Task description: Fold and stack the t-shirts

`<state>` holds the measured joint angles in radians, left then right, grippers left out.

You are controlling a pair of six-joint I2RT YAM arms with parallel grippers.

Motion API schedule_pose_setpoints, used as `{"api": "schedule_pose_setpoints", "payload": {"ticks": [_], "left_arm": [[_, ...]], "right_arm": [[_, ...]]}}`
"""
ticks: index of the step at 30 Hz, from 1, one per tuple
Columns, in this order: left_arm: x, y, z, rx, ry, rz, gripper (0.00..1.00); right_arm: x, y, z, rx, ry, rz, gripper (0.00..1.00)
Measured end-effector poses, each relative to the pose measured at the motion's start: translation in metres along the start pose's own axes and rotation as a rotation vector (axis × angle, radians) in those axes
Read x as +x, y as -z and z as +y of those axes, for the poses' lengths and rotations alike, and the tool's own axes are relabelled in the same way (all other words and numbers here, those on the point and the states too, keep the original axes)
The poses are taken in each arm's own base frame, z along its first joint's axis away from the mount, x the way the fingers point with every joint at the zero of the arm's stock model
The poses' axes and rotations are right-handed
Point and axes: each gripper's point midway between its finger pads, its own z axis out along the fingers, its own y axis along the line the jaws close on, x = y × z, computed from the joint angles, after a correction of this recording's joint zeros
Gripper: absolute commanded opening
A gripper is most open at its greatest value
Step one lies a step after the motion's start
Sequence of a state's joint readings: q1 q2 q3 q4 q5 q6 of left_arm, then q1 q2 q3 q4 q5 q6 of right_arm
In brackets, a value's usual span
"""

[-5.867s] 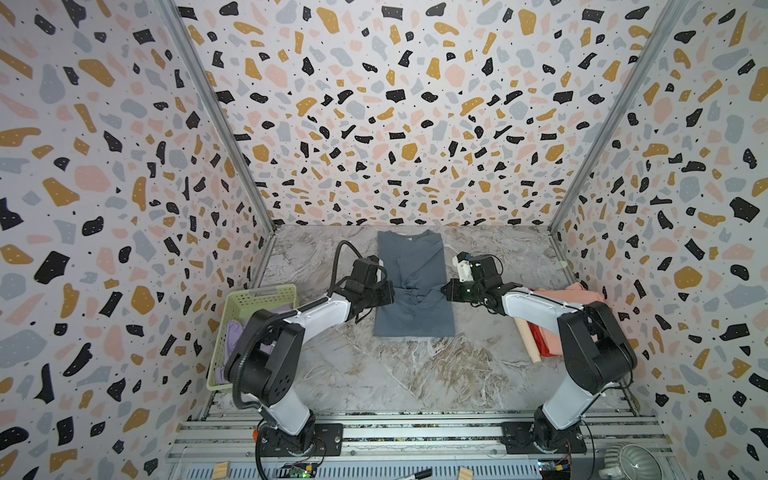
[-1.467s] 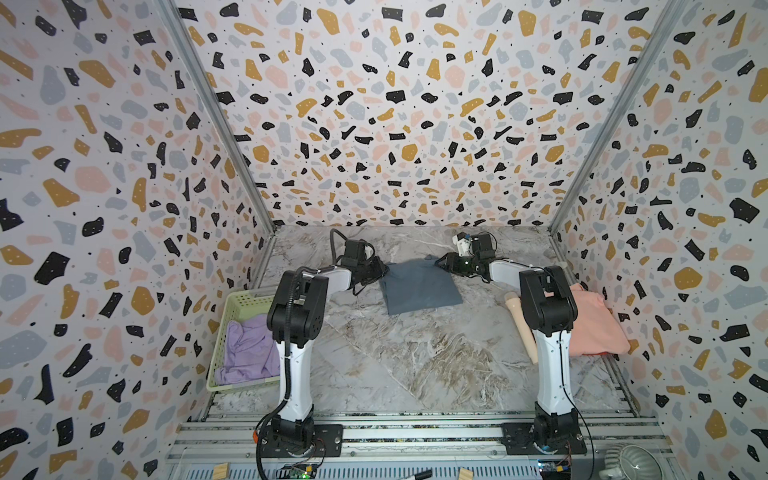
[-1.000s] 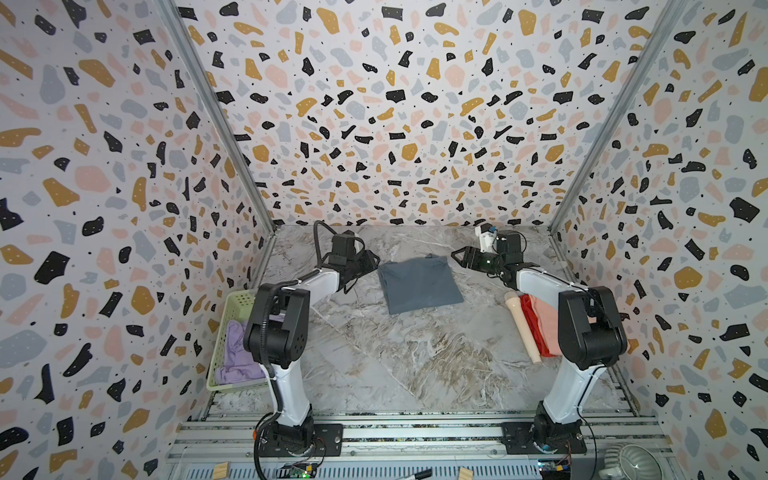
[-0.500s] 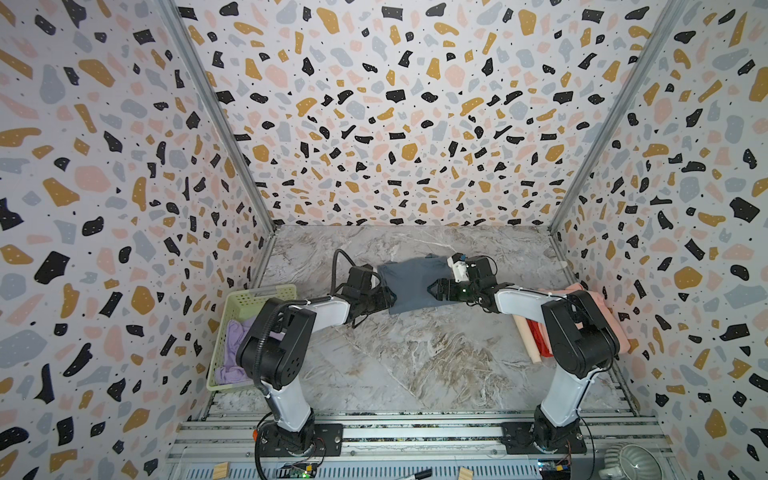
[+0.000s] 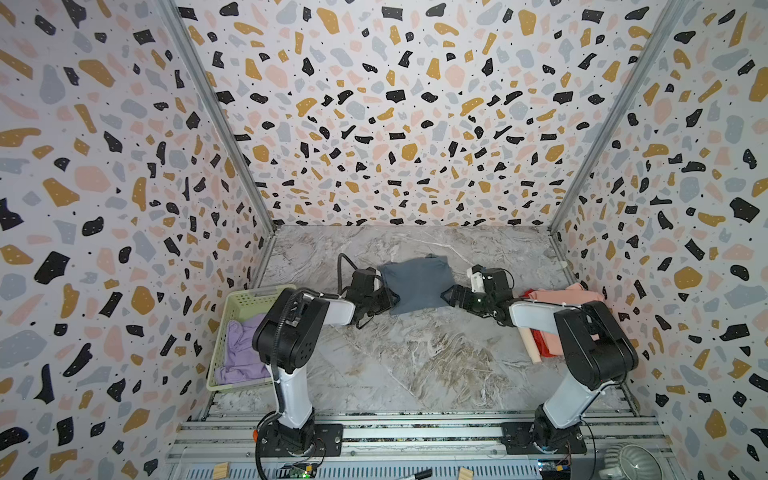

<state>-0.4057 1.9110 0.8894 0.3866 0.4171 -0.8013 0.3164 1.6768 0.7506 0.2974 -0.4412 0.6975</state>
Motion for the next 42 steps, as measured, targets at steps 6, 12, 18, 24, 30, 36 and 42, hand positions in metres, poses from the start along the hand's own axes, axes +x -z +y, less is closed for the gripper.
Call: {"api": "schedule_pose_setpoints", "payload": {"ticks": [6,12,18,24,30,36,42], "left_arm": [[0.007,-0.013,-0.052,0.173,0.125,-0.007,0.0],[0.008,-0.017,-0.129,0.378,0.216,-0.006,0.0],[0.015,-0.015,-0.165,0.469,0.262,0.013,0.0],[0.019,-0.015,-0.163,0.471,0.299,0.012,0.0],[0.03,-0.019,-0.149,0.437,0.331,0.03,0.0],[0.034,-0.019,-0.15,0.453,0.343,0.039,0.0],[0.064,-0.015,-0.137,0.414,0.348,0.098,0.0]], "right_arm": [[0.018,0.011,-0.001,-0.126,-0.181,-0.024,0.99],[0.018,0.011,0.003,-0.221,-0.298,-0.051,0.99],[0.003,0.004,0.001,-0.307,-0.393,-0.087,0.99],[-0.002,0.008,-0.002,-0.405,-0.484,-0.145,0.99],[0.002,0.018,-0.007,-0.415,-0.52,-0.172,0.99],[0.004,0.019,-0.011,-0.383,-0.533,-0.163,0.99],[-0.004,0.013,-0.009,-0.412,-0.548,-0.173,0.99]]}}
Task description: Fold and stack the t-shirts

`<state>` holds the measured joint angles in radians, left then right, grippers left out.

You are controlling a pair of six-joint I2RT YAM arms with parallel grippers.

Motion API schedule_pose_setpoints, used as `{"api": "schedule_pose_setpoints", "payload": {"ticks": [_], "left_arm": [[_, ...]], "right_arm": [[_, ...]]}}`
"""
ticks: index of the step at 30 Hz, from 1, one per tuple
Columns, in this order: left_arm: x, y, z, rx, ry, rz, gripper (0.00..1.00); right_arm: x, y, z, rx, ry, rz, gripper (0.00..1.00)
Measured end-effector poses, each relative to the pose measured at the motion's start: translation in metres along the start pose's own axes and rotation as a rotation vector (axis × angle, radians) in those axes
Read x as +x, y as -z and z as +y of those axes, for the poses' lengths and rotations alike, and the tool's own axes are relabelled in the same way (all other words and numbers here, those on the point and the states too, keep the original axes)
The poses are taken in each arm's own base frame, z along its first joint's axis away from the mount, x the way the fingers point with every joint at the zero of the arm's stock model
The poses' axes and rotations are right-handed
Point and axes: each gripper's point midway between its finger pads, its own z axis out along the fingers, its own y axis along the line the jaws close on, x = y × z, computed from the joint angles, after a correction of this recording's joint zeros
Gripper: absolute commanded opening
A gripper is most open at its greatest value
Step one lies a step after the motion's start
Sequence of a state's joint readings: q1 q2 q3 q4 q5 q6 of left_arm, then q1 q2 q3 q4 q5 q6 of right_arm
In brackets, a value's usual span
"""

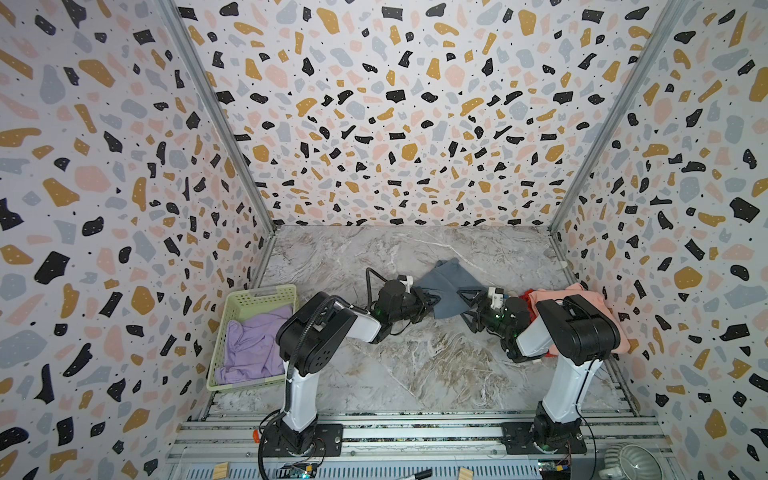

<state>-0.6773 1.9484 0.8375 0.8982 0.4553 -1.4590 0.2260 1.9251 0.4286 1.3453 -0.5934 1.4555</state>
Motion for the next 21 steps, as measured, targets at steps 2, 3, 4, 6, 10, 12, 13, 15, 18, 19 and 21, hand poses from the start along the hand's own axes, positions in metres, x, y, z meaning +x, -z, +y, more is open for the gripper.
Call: {"api": "schedule_pose_setpoints", "payload": {"ticks": [2,3,4,6,10,12,13,15,18,19,21], "left_arm": [[0.008,0.002,0.002,-0.005,0.0,0.013,0.0],[0.01,0.003,0.002,-0.005,-0.001,0.017,0.0],[0.013,0.004,0.003,-0.006,-0.001,0.022,0.0],[0.015,0.005,0.003,-0.004,-0.002,0.025,0.0],[0.019,0.009,0.008,-0.015,0.003,0.03,0.0],[0.021,0.01,0.011,-0.02,0.004,0.034,0.0],[0.022,0.01,0.012,-0.024,0.005,0.036,0.0],[0.023,0.01,0.015,-0.036,0.003,0.039,0.11],[0.026,0.012,0.02,-0.064,-0.024,0.052,0.29],[0.028,0.013,0.022,-0.08,-0.037,0.058,0.35],[0.03,0.018,0.026,-0.129,-0.102,0.068,0.48]], "right_arm": [[-0.002,-0.003,0.003,-0.022,-0.003,-0.003,0.98],[-0.002,-0.005,0.003,-0.03,-0.005,-0.003,0.94],[-0.001,-0.007,0.002,-0.033,-0.008,-0.002,0.89],[0.0,-0.009,-0.002,-0.024,-0.02,-0.002,0.73],[0.004,-0.012,-0.021,0.046,-0.046,0.0,0.36],[0.004,-0.013,-0.024,0.064,-0.038,-0.002,0.2],[0.004,-0.014,-0.024,0.073,-0.028,-0.002,0.15],[0.003,-0.014,-0.026,0.094,-0.012,0.0,0.03],[0.001,-0.016,-0.03,0.154,0.025,0.002,0.0],[0.0,-0.017,-0.031,0.179,0.04,0.001,0.0],[-0.008,-0.019,-0.03,0.248,0.095,-0.009,0.0]]}}
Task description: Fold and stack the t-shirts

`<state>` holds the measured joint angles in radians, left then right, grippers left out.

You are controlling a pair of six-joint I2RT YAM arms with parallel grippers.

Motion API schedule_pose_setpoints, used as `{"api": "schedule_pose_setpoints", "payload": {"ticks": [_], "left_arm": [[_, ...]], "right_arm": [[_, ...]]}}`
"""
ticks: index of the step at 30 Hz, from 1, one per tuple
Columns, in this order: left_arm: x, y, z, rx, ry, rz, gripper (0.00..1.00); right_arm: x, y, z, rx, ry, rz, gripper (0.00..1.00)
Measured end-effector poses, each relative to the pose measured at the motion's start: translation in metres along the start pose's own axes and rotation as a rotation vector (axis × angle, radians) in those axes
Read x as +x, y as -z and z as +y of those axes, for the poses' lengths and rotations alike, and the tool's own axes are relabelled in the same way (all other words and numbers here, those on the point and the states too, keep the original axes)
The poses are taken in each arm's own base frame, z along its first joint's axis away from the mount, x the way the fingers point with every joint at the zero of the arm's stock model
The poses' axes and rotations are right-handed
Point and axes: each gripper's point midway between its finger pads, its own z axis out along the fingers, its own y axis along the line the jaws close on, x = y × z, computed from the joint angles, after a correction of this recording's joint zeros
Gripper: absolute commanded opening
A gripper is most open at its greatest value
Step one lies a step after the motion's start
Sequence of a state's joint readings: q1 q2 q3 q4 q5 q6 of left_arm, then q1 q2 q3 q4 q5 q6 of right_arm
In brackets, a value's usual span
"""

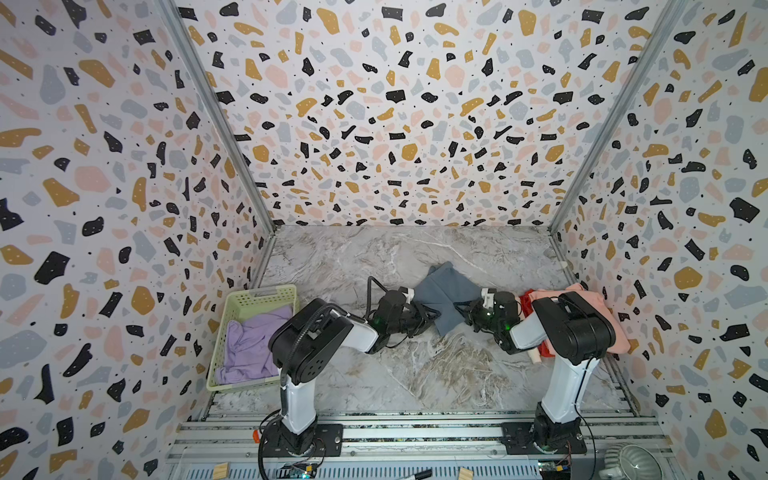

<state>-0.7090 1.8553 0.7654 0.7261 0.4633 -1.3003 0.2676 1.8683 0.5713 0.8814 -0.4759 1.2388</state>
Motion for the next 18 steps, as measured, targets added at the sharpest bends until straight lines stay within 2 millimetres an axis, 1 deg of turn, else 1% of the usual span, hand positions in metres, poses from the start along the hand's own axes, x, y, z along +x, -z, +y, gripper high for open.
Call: {"api": "schedule_pose_setpoints", "payload": {"ticks": [2,3,5,8,11,13,14,15,16,18], "left_arm": [[-0.001,0.004,0.003,-0.06,-0.074,-0.002,0.55],[-0.001,0.006,0.003,-0.091,-0.124,-0.005,0.62],[-0.005,0.013,0.004,-0.149,-0.217,-0.017,0.67],[-0.008,0.027,0.009,-0.234,-0.328,-0.037,0.69],[-0.013,0.038,0.014,-0.303,-0.402,-0.06,0.7],[-0.016,0.042,0.018,-0.336,-0.434,-0.069,0.7],[-0.016,0.043,0.02,-0.348,-0.445,-0.07,0.7],[-0.017,0.044,0.022,-0.363,-0.455,-0.072,0.7],[-0.018,0.045,0.023,-0.369,-0.462,-0.072,0.7],[-0.019,0.046,0.024,-0.378,-0.474,-0.076,0.7]], "right_arm": [[-0.009,-0.001,0.007,0.054,0.069,-0.012,0.0],[-0.014,-0.002,0.012,0.079,0.107,-0.02,0.0],[-0.025,-0.002,0.021,0.127,0.185,-0.033,0.0],[-0.042,-0.001,0.024,0.222,0.292,-0.043,0.0],[-0.063,0.001,0.023,0.321,0.367,-0.047,0.0],[-0.083,0.0,0.022,0.376,0.393,-0.052,0.0],[-0.096,-0.001,0.021,0.406,0.403,-0.058,0.0],[-0.113,-0.002,0.02,0.441,0.414,-0.069,0.0],[-0.125,-0.002,0.019,0.466,0.418,-0.078,0.0],[-0.157,0.001,0.013,0.529,0.423,-0.114,0.0]]}}
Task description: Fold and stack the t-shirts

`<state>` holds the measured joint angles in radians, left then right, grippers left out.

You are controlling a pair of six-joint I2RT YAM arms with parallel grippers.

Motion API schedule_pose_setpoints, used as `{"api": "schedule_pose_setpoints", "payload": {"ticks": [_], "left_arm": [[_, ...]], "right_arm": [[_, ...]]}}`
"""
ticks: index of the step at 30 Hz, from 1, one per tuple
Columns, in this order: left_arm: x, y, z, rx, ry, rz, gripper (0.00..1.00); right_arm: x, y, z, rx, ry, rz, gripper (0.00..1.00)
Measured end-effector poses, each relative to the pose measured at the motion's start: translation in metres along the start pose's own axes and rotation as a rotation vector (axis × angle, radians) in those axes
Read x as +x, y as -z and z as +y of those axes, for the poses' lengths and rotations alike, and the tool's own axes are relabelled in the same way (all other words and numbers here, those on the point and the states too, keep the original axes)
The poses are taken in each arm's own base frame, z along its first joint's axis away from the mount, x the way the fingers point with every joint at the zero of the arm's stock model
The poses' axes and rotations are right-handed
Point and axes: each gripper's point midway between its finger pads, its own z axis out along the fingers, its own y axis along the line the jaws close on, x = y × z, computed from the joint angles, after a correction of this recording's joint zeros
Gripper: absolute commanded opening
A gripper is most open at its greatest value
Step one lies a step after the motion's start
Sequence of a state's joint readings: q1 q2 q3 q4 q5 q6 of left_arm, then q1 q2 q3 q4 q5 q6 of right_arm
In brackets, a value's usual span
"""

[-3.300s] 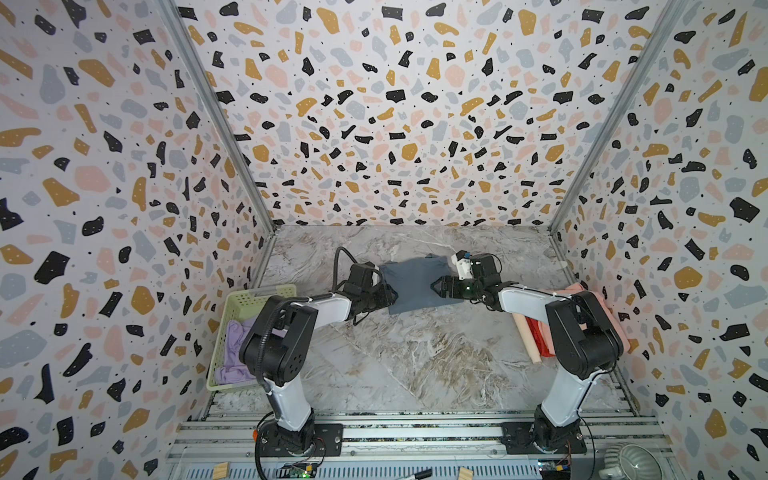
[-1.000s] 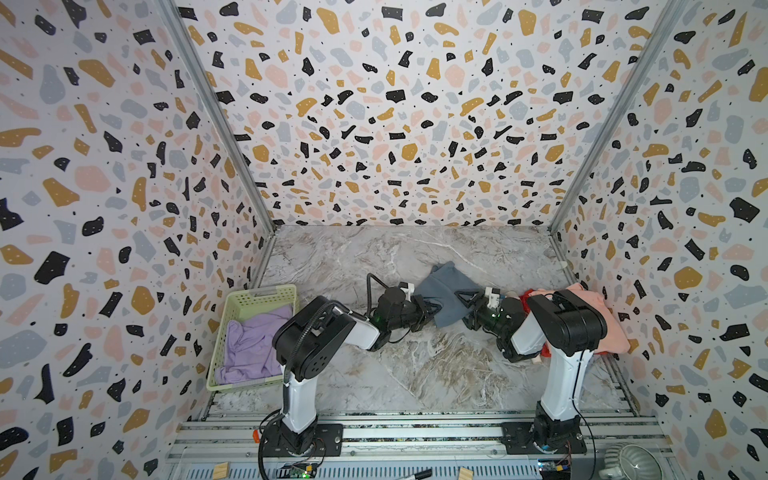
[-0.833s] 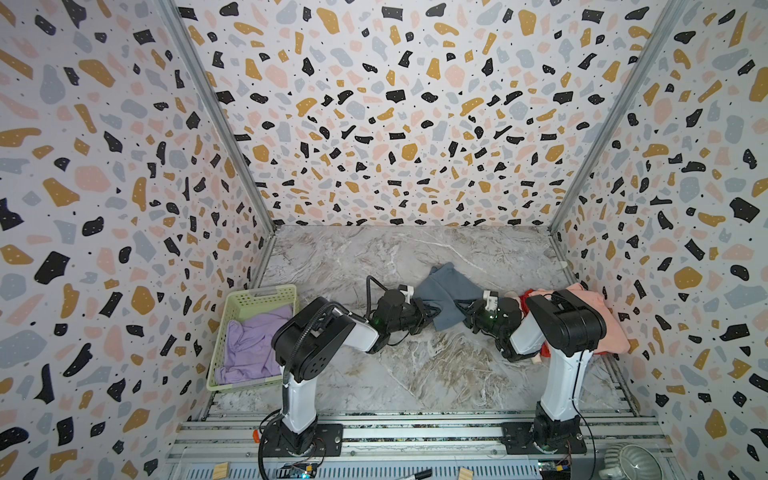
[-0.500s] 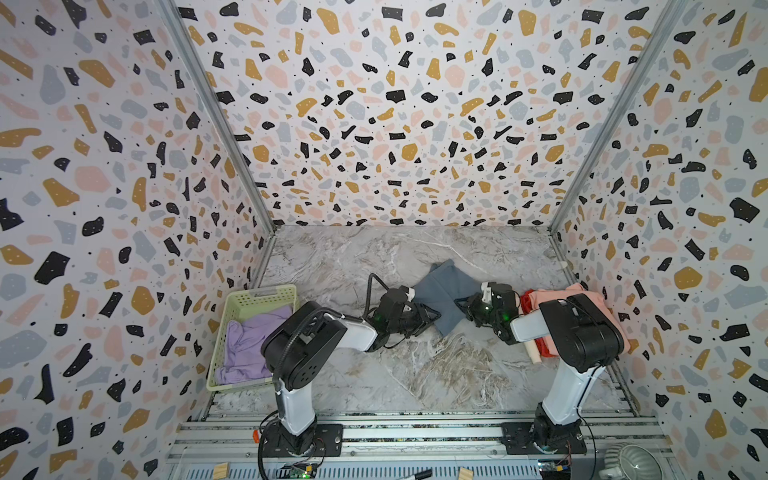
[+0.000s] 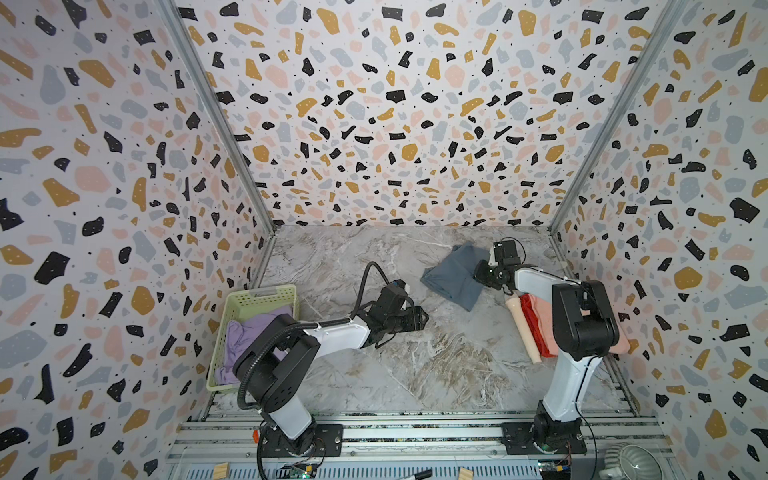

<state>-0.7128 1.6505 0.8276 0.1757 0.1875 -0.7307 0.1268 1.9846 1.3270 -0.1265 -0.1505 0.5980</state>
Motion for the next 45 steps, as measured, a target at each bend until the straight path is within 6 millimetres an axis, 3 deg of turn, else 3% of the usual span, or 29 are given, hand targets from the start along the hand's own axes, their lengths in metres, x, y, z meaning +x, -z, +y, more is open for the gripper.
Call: {"api": "schedule_pose_setpoints", "payload": {"ticks": [12,16,19,26,33,45], "left_arm": [[-0.003,-0.011,0.027,-0.025,0.034,0.021,0.71],[-0.007,-0.013,0.033,-0.021,0.046,0.02,0.71],[-0.004,-0.016,0.037,-0.019,0.051,0.034,0.7],[-0.005,-0.02,0.034,0.012,0.049,0.037,0.7],[-0.009,-0.02,0.027,0.052,0.049,0.012,0.7],[-0.002,-0.024,0.024,0.125,0.085,0.005,0.7]], "right_arm": [[-0.089,0.035,-0.155,0.227,-0.245,-0.097,0.0],[-0.096,0.046,-0.197,0.268,-0.321,-0.111,0.0],[-0.093,0.052,-0.215,0.289,-0.358,-0.095,0.0],[-0.101,0.063,-0.219,0.288,-0.386,-0.073,0.0],[-0.137,0.093,-0.203,0.236,-0.403,-0.101,0.0],[-0.16,0.131,-0.183,0.181,-0.443,-0.094,0.0]]}}
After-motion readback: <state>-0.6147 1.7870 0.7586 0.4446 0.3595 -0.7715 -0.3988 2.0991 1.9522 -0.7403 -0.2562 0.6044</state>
